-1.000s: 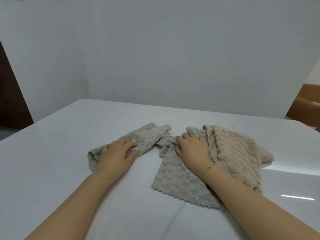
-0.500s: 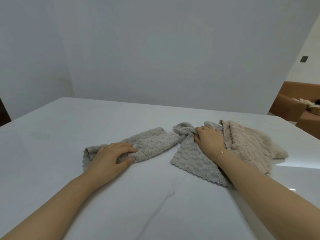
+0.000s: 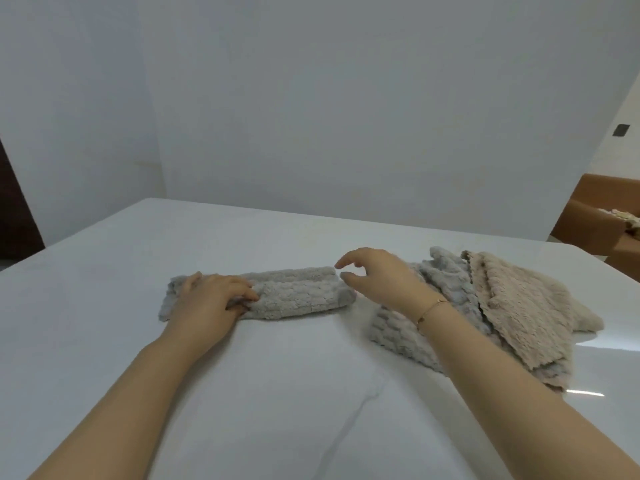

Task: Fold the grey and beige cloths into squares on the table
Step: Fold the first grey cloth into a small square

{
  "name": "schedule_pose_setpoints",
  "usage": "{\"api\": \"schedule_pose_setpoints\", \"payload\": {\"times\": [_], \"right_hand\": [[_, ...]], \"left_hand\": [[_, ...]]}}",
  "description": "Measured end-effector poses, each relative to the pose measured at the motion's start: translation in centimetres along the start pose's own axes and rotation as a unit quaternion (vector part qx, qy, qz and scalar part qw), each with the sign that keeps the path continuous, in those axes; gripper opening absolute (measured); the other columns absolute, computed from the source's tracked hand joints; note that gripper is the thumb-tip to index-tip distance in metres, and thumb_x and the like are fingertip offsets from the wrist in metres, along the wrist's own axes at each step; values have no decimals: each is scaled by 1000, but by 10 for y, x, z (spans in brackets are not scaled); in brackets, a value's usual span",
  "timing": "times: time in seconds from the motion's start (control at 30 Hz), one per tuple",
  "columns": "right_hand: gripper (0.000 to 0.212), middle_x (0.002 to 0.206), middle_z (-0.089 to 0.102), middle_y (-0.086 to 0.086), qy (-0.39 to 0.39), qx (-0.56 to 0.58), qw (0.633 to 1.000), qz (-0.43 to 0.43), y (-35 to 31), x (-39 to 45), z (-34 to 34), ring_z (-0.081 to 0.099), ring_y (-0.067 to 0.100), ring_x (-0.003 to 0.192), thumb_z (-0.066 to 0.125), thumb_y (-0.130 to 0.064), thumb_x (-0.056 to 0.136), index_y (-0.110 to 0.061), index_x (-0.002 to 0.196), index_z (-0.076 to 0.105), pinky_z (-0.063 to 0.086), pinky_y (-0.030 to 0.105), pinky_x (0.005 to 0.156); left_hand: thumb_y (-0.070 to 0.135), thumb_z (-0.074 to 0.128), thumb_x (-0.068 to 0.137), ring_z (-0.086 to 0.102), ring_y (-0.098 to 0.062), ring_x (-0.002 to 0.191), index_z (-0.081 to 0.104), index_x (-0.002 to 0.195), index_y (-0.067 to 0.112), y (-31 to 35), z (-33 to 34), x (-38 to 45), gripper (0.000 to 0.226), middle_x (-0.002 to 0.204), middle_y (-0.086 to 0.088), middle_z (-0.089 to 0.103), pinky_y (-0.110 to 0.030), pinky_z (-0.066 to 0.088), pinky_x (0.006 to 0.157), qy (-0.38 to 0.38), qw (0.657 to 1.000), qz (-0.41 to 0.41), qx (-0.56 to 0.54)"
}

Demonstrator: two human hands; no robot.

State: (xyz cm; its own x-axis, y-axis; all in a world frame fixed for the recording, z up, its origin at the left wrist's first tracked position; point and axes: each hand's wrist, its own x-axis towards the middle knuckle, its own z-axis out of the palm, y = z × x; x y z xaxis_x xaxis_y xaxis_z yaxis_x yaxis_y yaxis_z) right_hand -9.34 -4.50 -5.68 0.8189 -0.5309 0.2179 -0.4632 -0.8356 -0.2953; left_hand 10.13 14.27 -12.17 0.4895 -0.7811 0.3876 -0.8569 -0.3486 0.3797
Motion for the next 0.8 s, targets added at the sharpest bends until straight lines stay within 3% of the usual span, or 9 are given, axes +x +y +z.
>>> {"api": "schedule_pose_setpoints", "payload": {"times": [0.07, 0.23, 0.33, 0.43, 0.53, 0.57, 0.63, 0.73, 0.8], "right_hand": [[26, 107, 49, -14, -22, 37, 999, -21, -25, 10, 7, 47, 7, 92, 48, -27, 95, -26, 117, 63, 36, 23, 78], [35, 128, 55, -3, -149, 73, 986, -19, -41, 36, 37, 50, 12, 115, 62, -27, 88, -23, 123, 60, 38, 22, 91], [44, 125, 54, -3, -176, 80, 981, -24, -32, 38, 47, 49, 13, 116, 69, -30, 84, -22, 126, 58, 38, 22, 94], [47, 109, 51, -4, -170, 59, 983, -15, -20, 37, 45, 49, 12, 101, 71, -37, 80, -22, 122, 58, 38, 22, 85], [26, 76, 48, -4, -192, 56, 980, -14, -11, 33, 32, 44, 13, 68, 74, -36, 78, -16, 84, 58, 35, 23, 60], [31, 69, 44, -2, -199, 72, 977, -13, -9, 32, 26, 40, 14, 61, 75, -35, 78, -13, 74, 53, 32, 24, 55], [37, 67, 42, 2, -199, 120, 972, -24, -5, 29, 10, 38, 15, 59, 74, -36, 77, -9, 70, 51, 30, 26, 55], [44, 68, 44, 5, -223, 267, 936, -52, -4, 23, -11, 42, 16, 62, 75, -37, 76, -2, 74, 49, 32, 27, 59], [28, 63, 57, -1, -230, 402, 885, -41, -5, 21, -18, 55, 10, 57, 73, -22, 80, -2, 78, 54, 42, 19, 57]], "left_hand": [[20, 65, 87, 51, -9, 117, 70, 99, 37, -9, -6, 0, 22, 118, 17, 63, -35, 19, 109, -15, 999, -13, -29], [28, 65, 86, 55, -2, 106, 63, 108, 36, -9, -12, -4, 24, 108, 17, 63, -29, 41, 101, -17, 986, -64, -155], [41, 65, 83, 47, -3, 107, 62, 110, 38, -19, -11, -3, 27, 102, 23, 58, -34, 32, 104, 12, 996, -71, -50], [45, 68, 80, 40, -6, 101, 61, 99, 38, -23, -15, -1, 21, 93, 20, 55, -30, 31, 92, -7, 996, -86, -30], [42, 75, 74, 47, -13, 92, 64, 75, 28, -16, -21, 0, 18, 84, 7, 57, -26, 34, 76, -31, 990, -78, -111], [38, 78, 74, 50, -12, 87, 66, 73, 26, -12, -25, 0, 17, 84, 4, 59, -21, 37, 72, -33, 983, -75, -164], [30, 78, 76, 55, -4, 77, 68, 75, 20, -4, -38, -3, 14, 88, 0, 63, -12, 40, 66, -32, 960, -90, -263], [52, 79, 67, 55, -19, 76, 67, 84, 16, -1, -57, -6, 42, 84, -6, 64, -32, 40, 68, -59, 925, -120, -356], [62, 84, 48, 60, -20, 72, 66, 82, 17, 2, -65, -9, 59, 81, -4, 67, -31, 47, 63, -69, 896, -139, -417]]}}
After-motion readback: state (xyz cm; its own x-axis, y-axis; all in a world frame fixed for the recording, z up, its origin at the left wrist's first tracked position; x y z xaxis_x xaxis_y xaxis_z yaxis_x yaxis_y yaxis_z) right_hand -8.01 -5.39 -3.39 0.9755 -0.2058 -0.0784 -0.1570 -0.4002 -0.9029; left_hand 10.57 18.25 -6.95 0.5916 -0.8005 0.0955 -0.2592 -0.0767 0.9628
